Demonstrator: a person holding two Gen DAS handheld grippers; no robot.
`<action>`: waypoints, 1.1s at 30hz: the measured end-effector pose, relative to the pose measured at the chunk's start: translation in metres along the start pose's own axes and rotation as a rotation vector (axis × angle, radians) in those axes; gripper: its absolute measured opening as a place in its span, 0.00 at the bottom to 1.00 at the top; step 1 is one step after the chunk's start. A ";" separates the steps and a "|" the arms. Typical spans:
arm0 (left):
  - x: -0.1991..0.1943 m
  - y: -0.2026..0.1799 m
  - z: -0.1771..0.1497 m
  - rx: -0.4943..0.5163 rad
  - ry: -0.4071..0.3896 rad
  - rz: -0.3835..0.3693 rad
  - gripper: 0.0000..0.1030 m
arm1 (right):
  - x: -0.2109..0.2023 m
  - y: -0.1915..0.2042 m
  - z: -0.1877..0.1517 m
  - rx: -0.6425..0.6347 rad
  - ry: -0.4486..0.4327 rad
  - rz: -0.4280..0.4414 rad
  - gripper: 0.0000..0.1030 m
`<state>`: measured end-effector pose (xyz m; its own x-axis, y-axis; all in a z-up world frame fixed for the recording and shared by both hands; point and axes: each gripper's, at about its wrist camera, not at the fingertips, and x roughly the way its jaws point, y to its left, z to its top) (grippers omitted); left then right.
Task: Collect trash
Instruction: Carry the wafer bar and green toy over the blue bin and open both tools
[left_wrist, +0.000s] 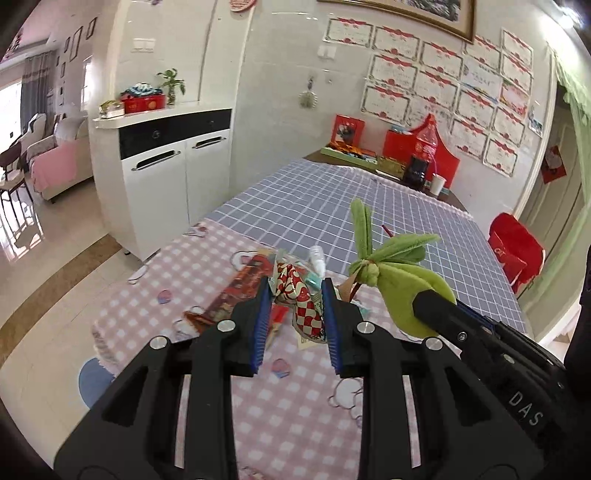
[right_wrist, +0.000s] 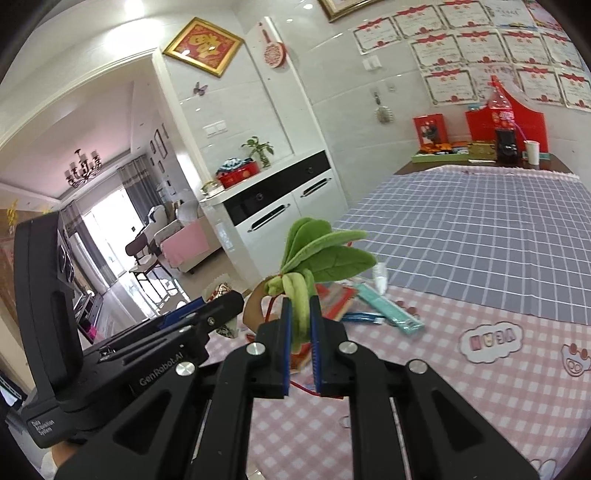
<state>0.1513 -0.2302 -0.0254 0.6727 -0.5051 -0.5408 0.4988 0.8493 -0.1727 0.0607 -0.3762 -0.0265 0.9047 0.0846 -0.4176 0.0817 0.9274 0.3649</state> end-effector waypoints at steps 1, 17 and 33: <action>-0.003 0.005 0.000 -0.007 -0.003 0.000 0.26 | 0.001 0.005 -0.001 -0.004 0.001 0.005 0.09; -0.049 0.123 -0.004 -0.116 -0.069 0.072 0.26 | 0.049 0.121 -0.006 -0.123 0.047 0.116 0.09; -0.052 0.295 -0.026 -0.331 -0.045 0.248 0.26 | 0.167 0.244 -0.041 -0.238 0.220 0.264 0.09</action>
<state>0.2490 0.0508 -0.0701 0.7773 -0.2790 -0.5639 0.1207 0.9458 -0.3015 0.2142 -0.1209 -0.0410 0.7686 0.3827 -0.5127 -0.2635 0.9196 0.2914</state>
